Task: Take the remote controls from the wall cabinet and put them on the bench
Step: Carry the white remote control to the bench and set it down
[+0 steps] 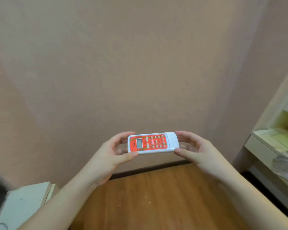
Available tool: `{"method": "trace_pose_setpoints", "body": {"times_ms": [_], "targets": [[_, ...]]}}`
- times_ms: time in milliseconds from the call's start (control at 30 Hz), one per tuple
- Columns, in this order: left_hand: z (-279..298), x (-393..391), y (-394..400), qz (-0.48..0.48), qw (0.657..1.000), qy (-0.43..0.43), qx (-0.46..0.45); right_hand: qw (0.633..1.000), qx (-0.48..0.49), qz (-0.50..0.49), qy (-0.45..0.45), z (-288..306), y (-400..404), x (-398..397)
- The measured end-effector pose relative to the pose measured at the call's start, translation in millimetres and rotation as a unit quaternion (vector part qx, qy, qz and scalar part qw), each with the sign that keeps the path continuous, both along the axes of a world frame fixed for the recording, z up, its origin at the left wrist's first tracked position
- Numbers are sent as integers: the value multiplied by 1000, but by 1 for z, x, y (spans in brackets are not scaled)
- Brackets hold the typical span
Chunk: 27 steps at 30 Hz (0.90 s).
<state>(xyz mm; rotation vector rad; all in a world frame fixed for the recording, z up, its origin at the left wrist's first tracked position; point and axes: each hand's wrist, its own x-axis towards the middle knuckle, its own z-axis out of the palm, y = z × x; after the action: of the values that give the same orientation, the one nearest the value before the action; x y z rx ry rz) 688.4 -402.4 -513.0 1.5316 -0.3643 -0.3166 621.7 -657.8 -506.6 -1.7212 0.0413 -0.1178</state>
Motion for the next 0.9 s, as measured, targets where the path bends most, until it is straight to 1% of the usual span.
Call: {"method": "trace_pose_setpoints", "body": {"times_ms": [133,267,400,667,900], "targets": [[-22,16,-42,-66,998,21,5,998,-9,-62,20,-16,-35,-11],[-37,29,-92,-122,992,43,5,992,-42,-112,37,-32,-79,-23],[-45,37,-148,-166,985,44,14,986,-50,-151,46,-44,-126,-34],[-45,45,-264,-218,975,35,29,974,-4,-222,43,-56,-219,-53],[-61,47,-330,-242,968,43,54,967,12,-247,57,-73,-275,-65]]}}
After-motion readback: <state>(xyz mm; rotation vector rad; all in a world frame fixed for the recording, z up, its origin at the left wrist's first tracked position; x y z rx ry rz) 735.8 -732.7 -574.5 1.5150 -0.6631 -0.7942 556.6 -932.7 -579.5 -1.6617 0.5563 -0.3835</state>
